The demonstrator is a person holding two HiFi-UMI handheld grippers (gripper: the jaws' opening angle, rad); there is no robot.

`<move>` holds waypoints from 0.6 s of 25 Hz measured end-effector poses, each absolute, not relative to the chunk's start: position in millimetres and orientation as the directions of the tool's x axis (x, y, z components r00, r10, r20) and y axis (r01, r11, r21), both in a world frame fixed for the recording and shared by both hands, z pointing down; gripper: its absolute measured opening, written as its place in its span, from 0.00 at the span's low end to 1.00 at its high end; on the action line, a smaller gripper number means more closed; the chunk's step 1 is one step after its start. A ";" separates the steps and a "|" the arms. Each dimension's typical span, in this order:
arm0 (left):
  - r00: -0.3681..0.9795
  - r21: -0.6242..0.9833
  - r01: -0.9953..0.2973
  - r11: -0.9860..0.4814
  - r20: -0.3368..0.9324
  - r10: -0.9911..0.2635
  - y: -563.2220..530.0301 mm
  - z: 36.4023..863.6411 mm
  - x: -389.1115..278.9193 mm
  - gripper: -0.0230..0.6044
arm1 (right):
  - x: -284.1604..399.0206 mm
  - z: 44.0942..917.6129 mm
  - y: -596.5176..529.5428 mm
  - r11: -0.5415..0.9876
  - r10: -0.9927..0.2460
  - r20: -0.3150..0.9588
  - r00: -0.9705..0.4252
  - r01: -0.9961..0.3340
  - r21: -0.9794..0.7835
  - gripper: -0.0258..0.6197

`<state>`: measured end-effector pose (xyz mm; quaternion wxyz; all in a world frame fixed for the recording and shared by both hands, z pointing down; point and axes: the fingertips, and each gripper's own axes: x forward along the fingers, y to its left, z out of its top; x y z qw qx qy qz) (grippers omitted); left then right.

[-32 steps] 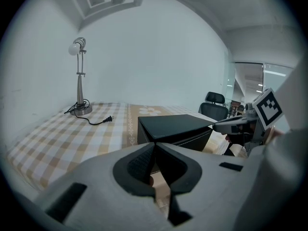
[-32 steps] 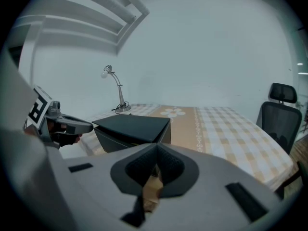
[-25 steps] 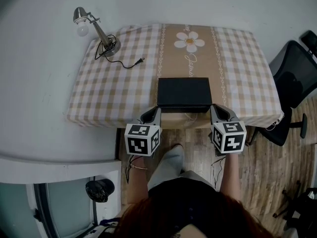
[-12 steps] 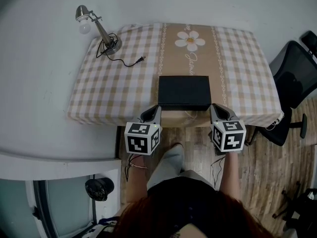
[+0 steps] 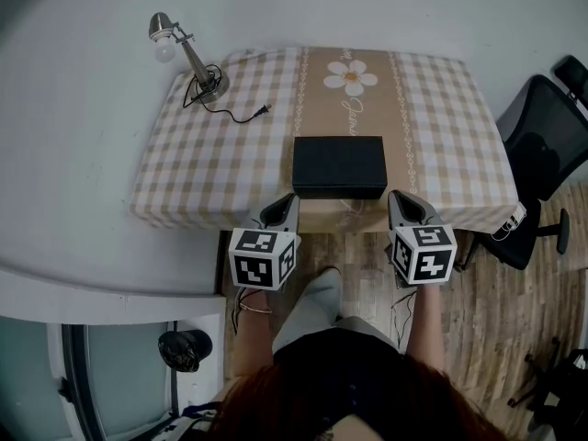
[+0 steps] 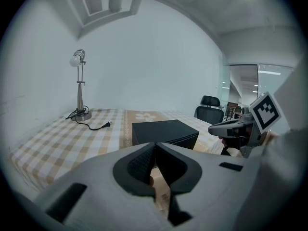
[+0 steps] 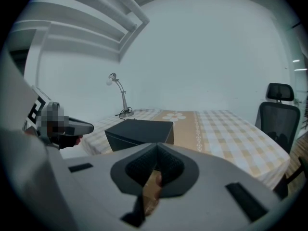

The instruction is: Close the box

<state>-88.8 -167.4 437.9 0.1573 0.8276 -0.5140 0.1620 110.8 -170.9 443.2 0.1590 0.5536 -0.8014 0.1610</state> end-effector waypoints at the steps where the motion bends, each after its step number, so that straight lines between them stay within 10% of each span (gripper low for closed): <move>1: 0.420 0.092 -0.901 -0.423 0.424 -0.802 -164.3 435.5 -88.1 0.08 | 110.6 440.8 -167.8 0.335 -0.839 0.427 -0.337 -0.939 -0.082 0.07; 15: 0.429 0.052 -0.896 -0.440 0.347 -0.834 -106.9 403.5 -77.1 0.08 | 103.9 403.5 -114.6 0.340 -0.884 0.317 -0.343 -0.938 -0.065 0.07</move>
